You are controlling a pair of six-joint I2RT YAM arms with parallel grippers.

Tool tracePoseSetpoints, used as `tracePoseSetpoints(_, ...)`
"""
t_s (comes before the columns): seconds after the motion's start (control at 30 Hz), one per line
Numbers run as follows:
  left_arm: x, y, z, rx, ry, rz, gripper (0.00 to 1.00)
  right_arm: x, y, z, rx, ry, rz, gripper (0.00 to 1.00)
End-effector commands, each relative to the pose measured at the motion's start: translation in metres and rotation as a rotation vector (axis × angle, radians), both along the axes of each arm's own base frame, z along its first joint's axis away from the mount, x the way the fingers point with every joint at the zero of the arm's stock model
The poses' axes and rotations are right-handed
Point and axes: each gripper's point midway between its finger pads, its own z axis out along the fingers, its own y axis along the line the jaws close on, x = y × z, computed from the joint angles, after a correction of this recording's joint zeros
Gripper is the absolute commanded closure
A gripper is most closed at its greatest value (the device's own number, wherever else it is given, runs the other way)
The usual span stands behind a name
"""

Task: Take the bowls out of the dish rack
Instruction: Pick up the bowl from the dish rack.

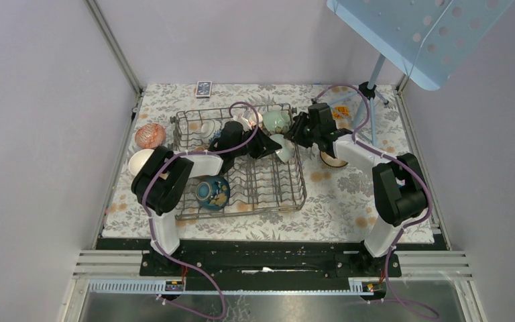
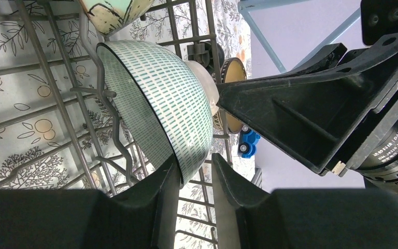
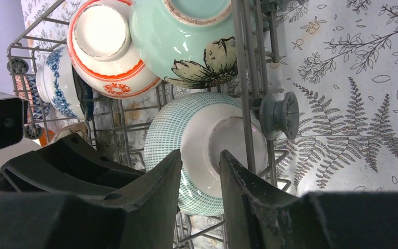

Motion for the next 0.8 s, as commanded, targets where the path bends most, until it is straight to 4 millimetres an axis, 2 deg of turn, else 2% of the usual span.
tracePoseSetpoints(0.0,0.0091,-0.0117,0.0298,-0.078,-0.097,-0.007,0.7,-0.0014,0.0066,-0.0034,0.043,0.012,0.02,0.6)
tracePoseSetpoints(0.43,0.0113,-0.011,0.0257,-0.106,-0.107,0.021,0.72,-0.0038,0.0063,-0.0056,0.048,0.016,0.025,0.61)
tracePoseSetpoints(0.77,0.0111,-0.0111,0.0266,-0.133,-0.121,0.031,0.89,-0.0021,0.0083,-0.0021,0.067,0.005,0.027,0.61)
